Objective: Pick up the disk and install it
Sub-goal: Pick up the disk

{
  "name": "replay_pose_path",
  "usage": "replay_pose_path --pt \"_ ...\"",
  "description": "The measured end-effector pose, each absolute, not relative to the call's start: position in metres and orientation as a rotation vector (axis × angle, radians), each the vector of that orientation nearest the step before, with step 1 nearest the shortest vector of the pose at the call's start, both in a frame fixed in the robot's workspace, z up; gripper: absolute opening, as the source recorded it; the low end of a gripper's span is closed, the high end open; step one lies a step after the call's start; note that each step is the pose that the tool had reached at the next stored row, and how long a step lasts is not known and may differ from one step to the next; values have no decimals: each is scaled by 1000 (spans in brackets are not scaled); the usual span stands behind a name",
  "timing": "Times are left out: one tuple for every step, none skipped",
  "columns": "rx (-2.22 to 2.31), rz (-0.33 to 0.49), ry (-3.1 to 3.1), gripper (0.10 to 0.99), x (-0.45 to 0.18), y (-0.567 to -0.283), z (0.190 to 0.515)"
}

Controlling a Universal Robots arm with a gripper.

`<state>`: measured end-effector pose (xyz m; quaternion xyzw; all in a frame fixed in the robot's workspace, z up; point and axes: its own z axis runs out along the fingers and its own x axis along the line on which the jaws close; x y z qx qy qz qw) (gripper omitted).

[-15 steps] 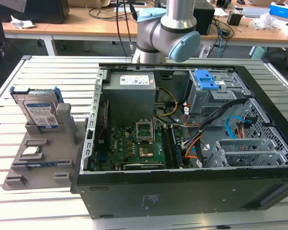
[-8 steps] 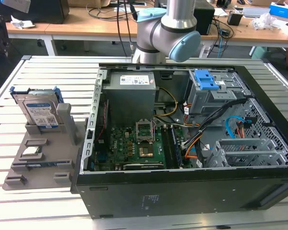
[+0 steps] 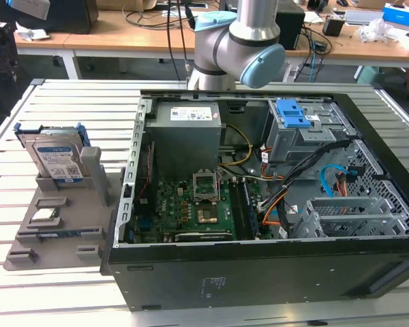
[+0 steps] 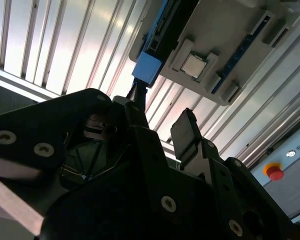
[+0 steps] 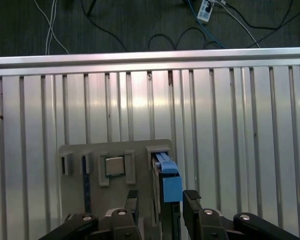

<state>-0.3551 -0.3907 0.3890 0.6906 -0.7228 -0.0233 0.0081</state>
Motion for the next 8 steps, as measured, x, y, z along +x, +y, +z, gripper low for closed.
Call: replay_pose_path --pt "2158 -73 -2259 482 -354 -391 389" --pt "2158 -73 -2259 482 -354 -391 389" --pt "2158 -72 -2259 482 -353 -390 388" --pt "2158 -72 -2259 482 -353 -390 388" --pt "2158 -71 -2259 482 -352 -390 387" --pt "2157 -70 -2258 482 -352 -390 386" --pt "2157 -69 -2258 482 -352 -390 385" --pt "2157 -68 -2257 482 -352 -390 384"
